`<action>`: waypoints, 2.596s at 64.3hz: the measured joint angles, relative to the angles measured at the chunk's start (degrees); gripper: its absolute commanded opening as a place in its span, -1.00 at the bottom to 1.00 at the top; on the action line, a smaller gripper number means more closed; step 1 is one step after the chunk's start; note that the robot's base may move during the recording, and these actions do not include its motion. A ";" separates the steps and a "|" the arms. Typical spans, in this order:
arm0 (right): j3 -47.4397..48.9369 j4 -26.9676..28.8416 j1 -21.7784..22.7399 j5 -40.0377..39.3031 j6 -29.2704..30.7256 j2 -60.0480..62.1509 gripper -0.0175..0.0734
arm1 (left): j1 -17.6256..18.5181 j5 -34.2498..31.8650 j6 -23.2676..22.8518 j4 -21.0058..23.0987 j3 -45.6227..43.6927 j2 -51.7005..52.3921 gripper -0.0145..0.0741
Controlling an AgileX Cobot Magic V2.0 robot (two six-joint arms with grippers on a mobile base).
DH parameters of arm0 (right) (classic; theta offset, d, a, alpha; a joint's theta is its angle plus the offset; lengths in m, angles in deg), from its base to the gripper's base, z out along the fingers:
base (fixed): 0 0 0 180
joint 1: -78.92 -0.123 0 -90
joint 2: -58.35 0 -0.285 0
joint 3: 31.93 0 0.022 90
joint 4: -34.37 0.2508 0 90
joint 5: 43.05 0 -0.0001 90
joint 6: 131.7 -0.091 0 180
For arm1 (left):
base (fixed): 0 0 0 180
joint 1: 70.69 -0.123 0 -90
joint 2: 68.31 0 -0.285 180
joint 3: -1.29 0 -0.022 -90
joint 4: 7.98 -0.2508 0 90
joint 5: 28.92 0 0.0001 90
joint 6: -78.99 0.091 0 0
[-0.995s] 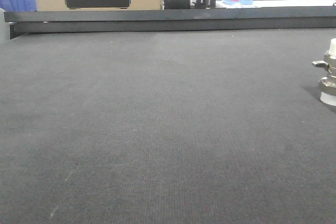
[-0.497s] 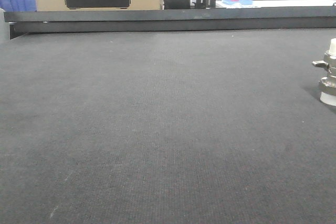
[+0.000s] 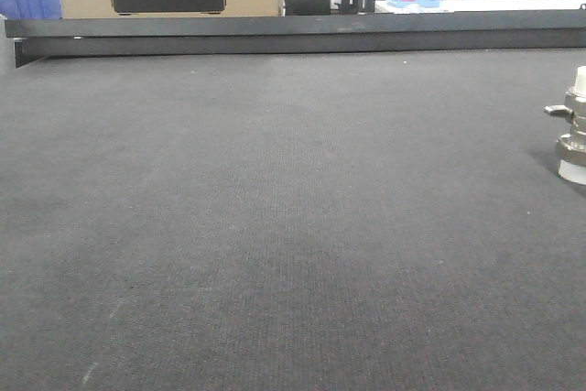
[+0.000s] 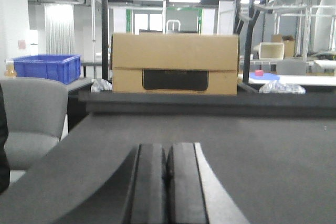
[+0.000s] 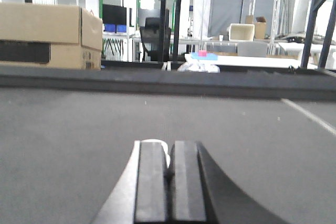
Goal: Place valve from conveyor to right shelf box
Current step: 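Lower both grippers over the two valves on the conveyor, then close the right gripper around the nearer valve's body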
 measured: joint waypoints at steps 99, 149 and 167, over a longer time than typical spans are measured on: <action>79.65 -0.39 -2.33 67.27 0.43 -84.94 0.64 | 3.66 51.43 -1.37 0.00 -58.46 -48.33 0.63; 79.73 -3.03 -2.46 64.63 0.20 -104.53 0.64 | 3.66 52.82 -1.48 0.00 -58.46 -48.33 0.63; 79.73 -3.03 -2.46 62.65 0.20 -105.04 0.09 | 3.66 52.85 -1.48 0.00 -58.46 -48.33 0.63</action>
